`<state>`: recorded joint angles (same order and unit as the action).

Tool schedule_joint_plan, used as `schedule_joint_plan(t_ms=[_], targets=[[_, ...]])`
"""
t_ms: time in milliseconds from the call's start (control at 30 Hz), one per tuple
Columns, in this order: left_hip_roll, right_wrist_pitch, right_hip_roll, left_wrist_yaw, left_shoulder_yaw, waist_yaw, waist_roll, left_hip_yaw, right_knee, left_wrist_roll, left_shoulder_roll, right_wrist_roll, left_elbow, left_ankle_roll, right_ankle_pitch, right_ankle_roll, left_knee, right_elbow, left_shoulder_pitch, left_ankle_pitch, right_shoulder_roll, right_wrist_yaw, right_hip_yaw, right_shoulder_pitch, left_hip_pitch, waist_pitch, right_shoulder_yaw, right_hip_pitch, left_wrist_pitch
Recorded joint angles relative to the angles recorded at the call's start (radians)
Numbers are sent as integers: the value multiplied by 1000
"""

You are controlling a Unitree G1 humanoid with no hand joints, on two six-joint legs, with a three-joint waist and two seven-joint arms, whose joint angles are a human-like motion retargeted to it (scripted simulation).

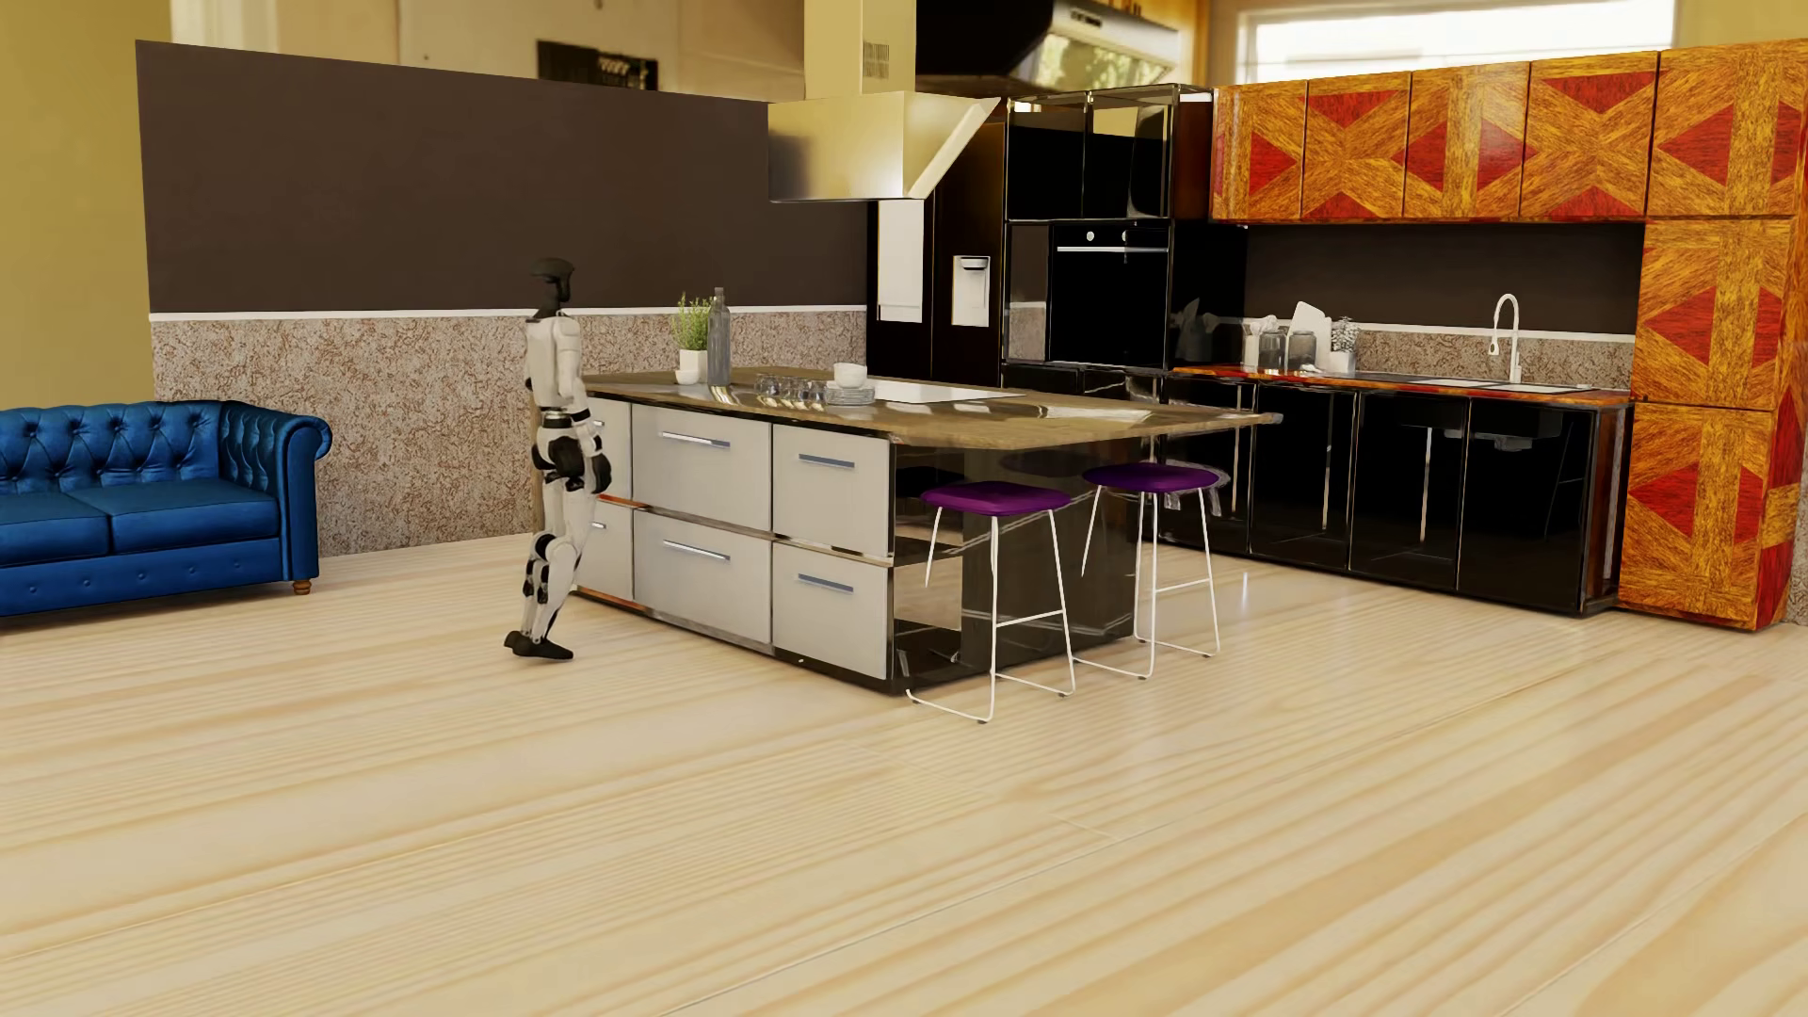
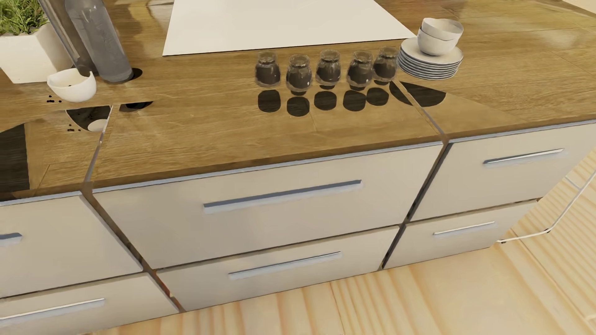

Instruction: Go to corner

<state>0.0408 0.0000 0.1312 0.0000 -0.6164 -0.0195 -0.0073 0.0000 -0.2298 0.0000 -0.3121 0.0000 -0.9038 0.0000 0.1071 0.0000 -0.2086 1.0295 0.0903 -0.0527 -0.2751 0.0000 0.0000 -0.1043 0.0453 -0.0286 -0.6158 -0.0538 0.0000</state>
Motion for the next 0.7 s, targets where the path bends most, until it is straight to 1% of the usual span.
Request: schedule_joint_plan(t_ms=[167,267,300,400,433,467,567,700], targets=[[4,0,-6,0,-11,36,-17,0,6,0,-4,0,4,0,-1,0,1,-10,-2,1,-1,0,0,0,3,13,-50,-5,0],[-2,0,-2,0,-11,48,-19,0,11,0,-8,0,5,0,-4,0,1,-22,-9,0,-1,0,0,4,-9,7,-85,4,0],[5,0,-7,0,-15,51,-25,0,14,0,-12,0,5,0,-4,0,4,-24,-10,0,1,0,0,5,3,13,-92,-7,0],[-5,0,1,0,-10,54,-26,0,6,0,-16,0,1,0,-1,0,-2,-23,-19,-2,4,0,0,5,-8,6,-87,4,0],[-6,0,1,0,-13,60,-28,0,14,0,-18,0,1,0,-2,0,5,-36,-15,-3,-1,0,0,4,-3,-1,-104,0,0],[-5,0,1,0,-10,49,-31,0,14,0,-15,0,-4,0,-4,0,-2,-25,-18,-4,7,0,0,4,-8,3,-85,-2,0],[-3,0,-1,0,-11,56,-37,0,24,0,-19,0,2,0,-5,0,3,-26,-8,-5,7,0,0,2,4,0,-92,-14,0],[-7,0,2,0,-7,56,-32,0,24,0,-18,0,1,0,-5,0,3,-27,-8,-7,3,0,0,3,4,-2,-96,-14,0]])
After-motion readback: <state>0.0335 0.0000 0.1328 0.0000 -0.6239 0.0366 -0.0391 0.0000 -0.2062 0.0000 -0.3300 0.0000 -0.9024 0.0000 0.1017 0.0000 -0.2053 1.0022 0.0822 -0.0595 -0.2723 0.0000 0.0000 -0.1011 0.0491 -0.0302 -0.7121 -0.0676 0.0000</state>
